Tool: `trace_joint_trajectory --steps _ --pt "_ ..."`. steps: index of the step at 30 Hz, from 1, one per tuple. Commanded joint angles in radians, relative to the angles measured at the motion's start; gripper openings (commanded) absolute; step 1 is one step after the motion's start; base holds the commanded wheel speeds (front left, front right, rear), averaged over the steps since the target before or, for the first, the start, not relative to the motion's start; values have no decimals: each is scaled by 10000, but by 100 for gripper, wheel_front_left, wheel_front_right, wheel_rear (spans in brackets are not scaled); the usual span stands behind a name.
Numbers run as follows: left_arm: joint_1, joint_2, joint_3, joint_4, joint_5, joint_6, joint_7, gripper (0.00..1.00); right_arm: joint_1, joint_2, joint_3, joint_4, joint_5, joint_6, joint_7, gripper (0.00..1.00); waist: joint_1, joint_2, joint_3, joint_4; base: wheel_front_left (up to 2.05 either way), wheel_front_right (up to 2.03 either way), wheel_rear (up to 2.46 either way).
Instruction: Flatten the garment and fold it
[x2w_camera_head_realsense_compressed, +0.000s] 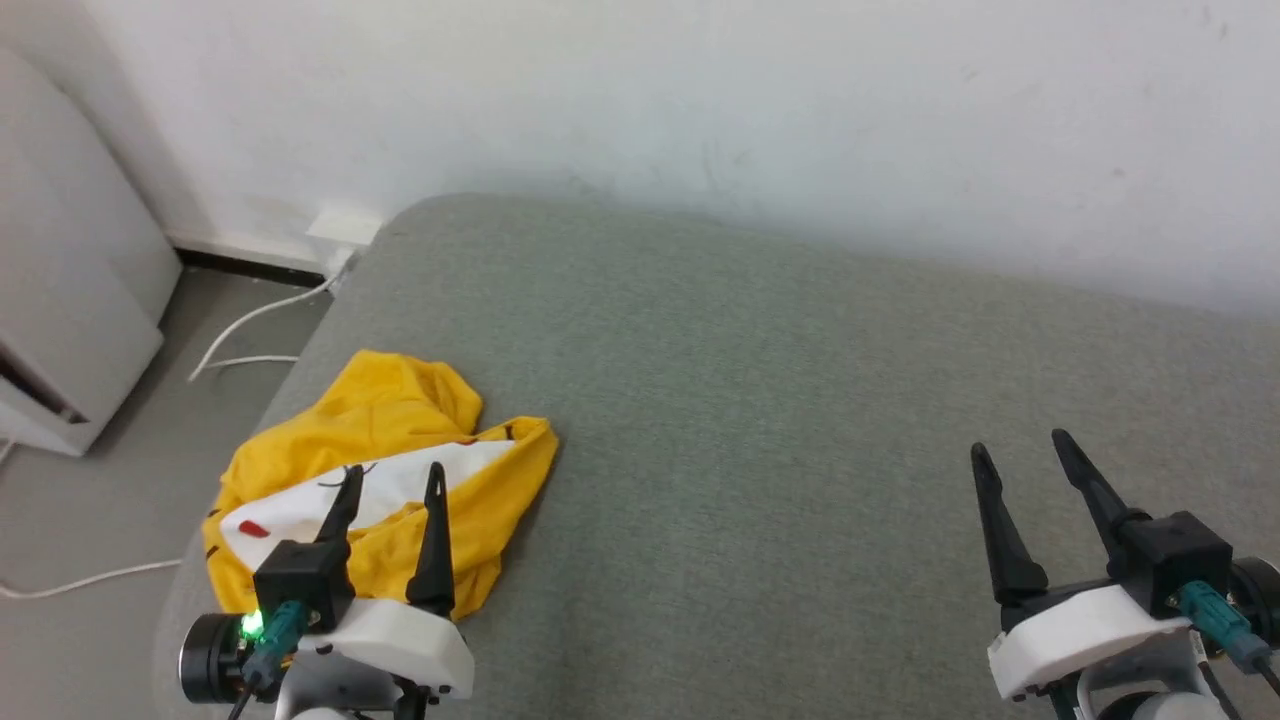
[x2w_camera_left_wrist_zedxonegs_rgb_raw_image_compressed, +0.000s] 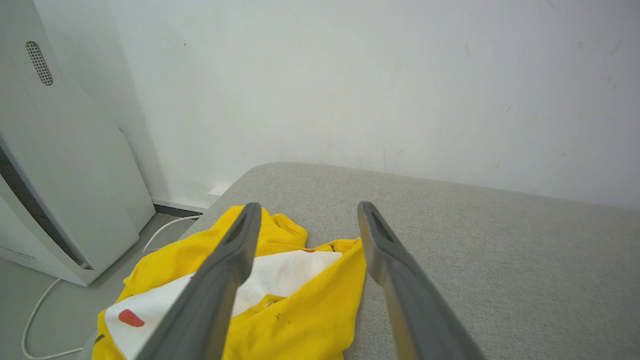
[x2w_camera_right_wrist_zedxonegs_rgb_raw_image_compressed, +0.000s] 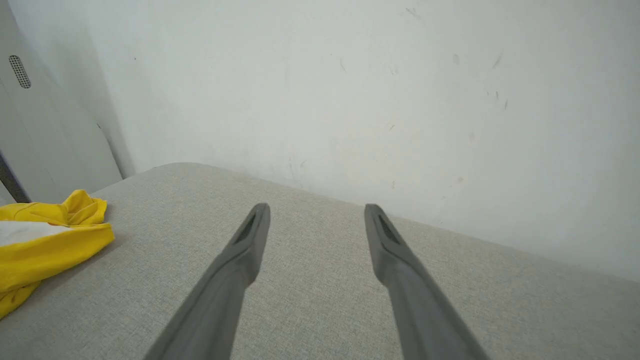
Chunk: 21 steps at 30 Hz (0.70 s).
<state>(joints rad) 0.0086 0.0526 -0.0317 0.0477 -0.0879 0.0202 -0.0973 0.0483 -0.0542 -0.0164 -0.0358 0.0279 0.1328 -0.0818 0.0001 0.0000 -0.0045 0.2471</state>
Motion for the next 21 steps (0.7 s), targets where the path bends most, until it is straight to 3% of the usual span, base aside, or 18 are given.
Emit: trace_joint_trajectory --steps 1,21 --pt "-86 -10 -3 53 -123 90 -94 100 95 16 10 -84 29 -8 -80 100 -1 0 -7 313 -19 -19 -19" --pt "-325 -14 -585 344 -735 392 -507 100 147 22 72 -409 -119 -12 -248 100 -1 0 445 1121 -8 -8 -8"
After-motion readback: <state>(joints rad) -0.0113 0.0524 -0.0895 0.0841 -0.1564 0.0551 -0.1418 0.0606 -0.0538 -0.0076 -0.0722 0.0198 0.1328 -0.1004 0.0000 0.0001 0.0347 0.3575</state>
